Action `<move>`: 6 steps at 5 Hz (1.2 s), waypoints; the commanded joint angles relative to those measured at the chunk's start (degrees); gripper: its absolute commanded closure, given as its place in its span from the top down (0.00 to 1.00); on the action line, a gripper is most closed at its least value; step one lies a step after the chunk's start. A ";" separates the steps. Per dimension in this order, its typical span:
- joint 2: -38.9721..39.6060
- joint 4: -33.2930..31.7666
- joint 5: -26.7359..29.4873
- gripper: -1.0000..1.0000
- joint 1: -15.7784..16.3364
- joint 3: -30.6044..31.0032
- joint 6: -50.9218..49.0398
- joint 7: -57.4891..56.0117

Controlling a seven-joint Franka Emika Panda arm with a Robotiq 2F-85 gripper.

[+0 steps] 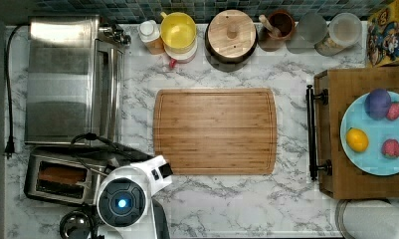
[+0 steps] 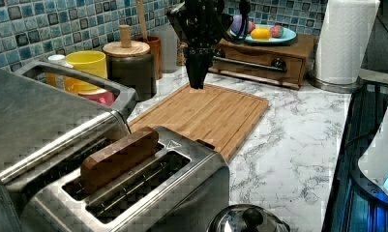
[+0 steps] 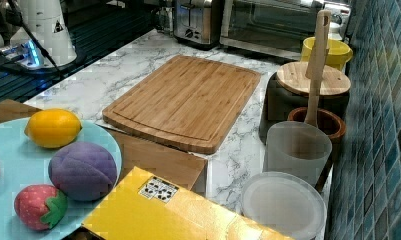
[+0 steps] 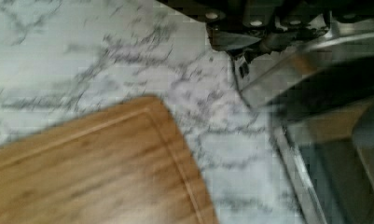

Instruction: Turn on the toaster.

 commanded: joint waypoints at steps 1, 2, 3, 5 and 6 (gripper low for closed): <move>-4.83 -6.70 5.87 0.00 6.55 3.24 1.99 -5.63; -6.64 -8.84 7.76 0.00 8.17 3.48 3.48 -7.18; -6.84 -10.49 7.96 0.00 9.42 4.44 6.85 -5.93; -4.50 -11.36 4.81 0.00 8.27 7.43 11.24 -0.09; -4.72 -11.85 4.37 0.00 5.99 8.99 13.72 2.34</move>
